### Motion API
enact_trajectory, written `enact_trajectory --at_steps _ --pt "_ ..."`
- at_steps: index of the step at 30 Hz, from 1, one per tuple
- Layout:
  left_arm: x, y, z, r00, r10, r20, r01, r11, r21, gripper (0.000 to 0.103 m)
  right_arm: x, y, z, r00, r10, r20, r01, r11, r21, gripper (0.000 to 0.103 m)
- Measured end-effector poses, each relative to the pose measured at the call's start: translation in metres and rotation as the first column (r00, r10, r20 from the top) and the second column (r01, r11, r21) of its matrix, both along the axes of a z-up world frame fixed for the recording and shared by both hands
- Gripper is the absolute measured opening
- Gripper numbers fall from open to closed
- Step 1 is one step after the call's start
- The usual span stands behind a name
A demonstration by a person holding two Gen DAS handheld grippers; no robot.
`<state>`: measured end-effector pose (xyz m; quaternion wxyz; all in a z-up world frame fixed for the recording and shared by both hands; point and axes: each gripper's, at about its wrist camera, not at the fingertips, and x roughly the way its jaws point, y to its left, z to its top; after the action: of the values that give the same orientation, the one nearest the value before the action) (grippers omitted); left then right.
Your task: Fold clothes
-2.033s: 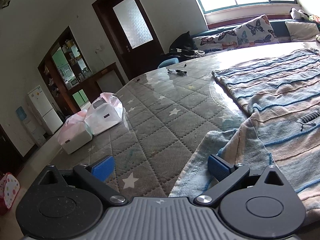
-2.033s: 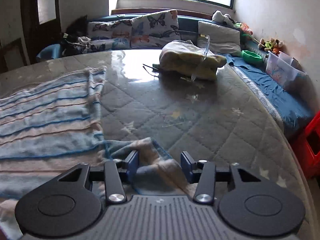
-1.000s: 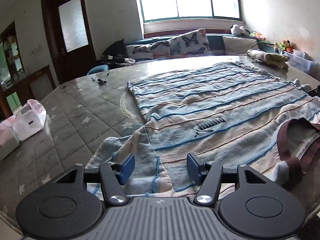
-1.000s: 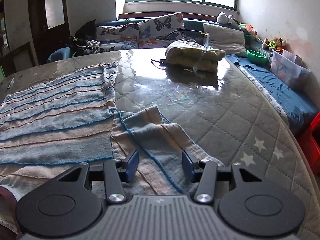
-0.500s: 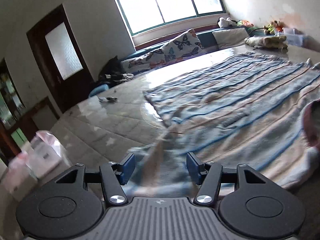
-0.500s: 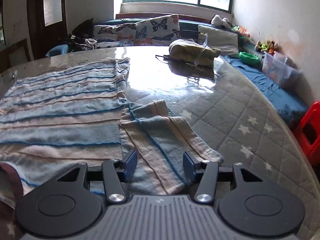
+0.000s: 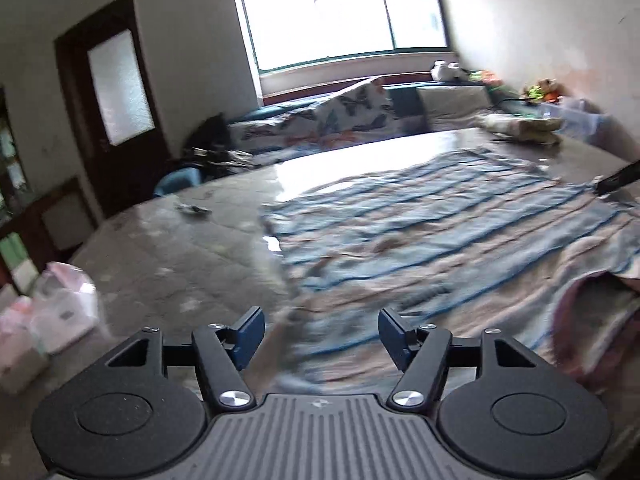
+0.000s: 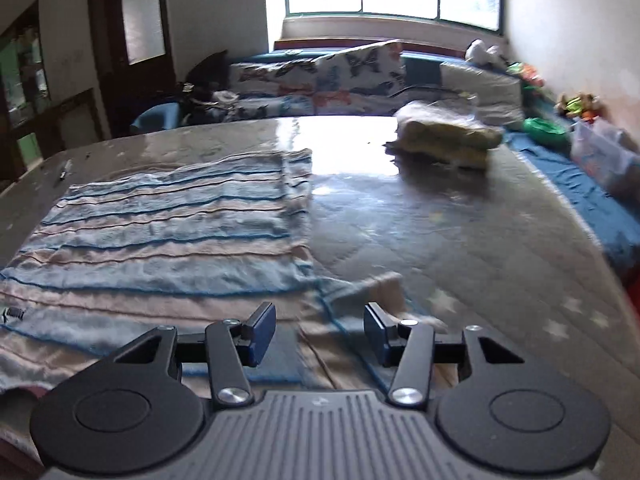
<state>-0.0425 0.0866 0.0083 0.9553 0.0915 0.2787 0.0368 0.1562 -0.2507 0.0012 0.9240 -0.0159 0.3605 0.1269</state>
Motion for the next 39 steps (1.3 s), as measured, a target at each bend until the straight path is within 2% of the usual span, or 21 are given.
enact_trajectory --at_steps 5,10,14,16,18,24,29,33,37,39 --pt "0.005 -0.007 -0.012 1.0 -0.011 -0.029 0.011 1.0 0.001 0.066 0.018 -0.002 -0.013 0.999 -0.02 -0.028 0.02 1.0 0.005 0.048" --pt "0.009 -0.015 -0.02 0.999 -0.02 -0.047 0.021 1.0 0.009 0.068 0.012 -0.017 -0.007 0.998 -0.06 -0.023 0.061 0.997 0.041 0.048" --pt "0.007 -0.021 -0.015 0.999 -0.028 -0.038 0.029 1.0 0.009 0.068 -0.013 -0.004 0.002 1.0 0.02 -0.001 -0.02 1.0 -0.004 0.049" --pt "0.005 -0.026 -0.011 0.998 -0.051 -0.024 0.051 0.999 0.009 0.077 -0.028 0.006 0.004 0.998 0.07 0.002 -0.07 0.997 -0.018 0.051" --pt "0.003 -0.036 -0.009 0.997 -0.08 -0.016 0.08 0.997 0.012 0.081 -0.042 0.02 0.005 0.991 0.132 0.002 -0.132 0.991 -0.029 0.059" --pt "0.008 -0.066 -0.009 0.987 -0.162 -0.003 0.162 0.987 0.004 0.081 -0.065 0.06 -0.001 0.962 0.272 -0.005 -0.272 0.961 -0.049 0.06" --pt "0.004 -0.085 -0.017 0.972 -0.236 -0.01 0.236 0.97 0.054 0.081 -0.086 0.082 -0.01 0.934 0.357 -0.011 -0.356 0.927 -0.115 0.06" --pt "-0.001 -0.093 -0.024 0.965 -0.263 -0.02 0.263 0.961 0.09 0.084 -0.103 0.084 -0.009 0.927 0.374 0.016 -0.366 0.915 -0.168 0.061" --pt "0.0 -0.095 -0.023 0.964 -0.265 -0.017 0.266 0.959 0.093 0.087 -0.111 0.073 -0.005 0.931 0.363 0.038 -0.353 0.922 -0.159 0.066" --pt "0.002 -0.094 -0.021 0.964 -0.264 -0.018 0.264 0.96 0.088 0.087 -0.109 0.064 -0.007 0.943 0.333 0.025 -0.326 0.935 -0.137 0.066"
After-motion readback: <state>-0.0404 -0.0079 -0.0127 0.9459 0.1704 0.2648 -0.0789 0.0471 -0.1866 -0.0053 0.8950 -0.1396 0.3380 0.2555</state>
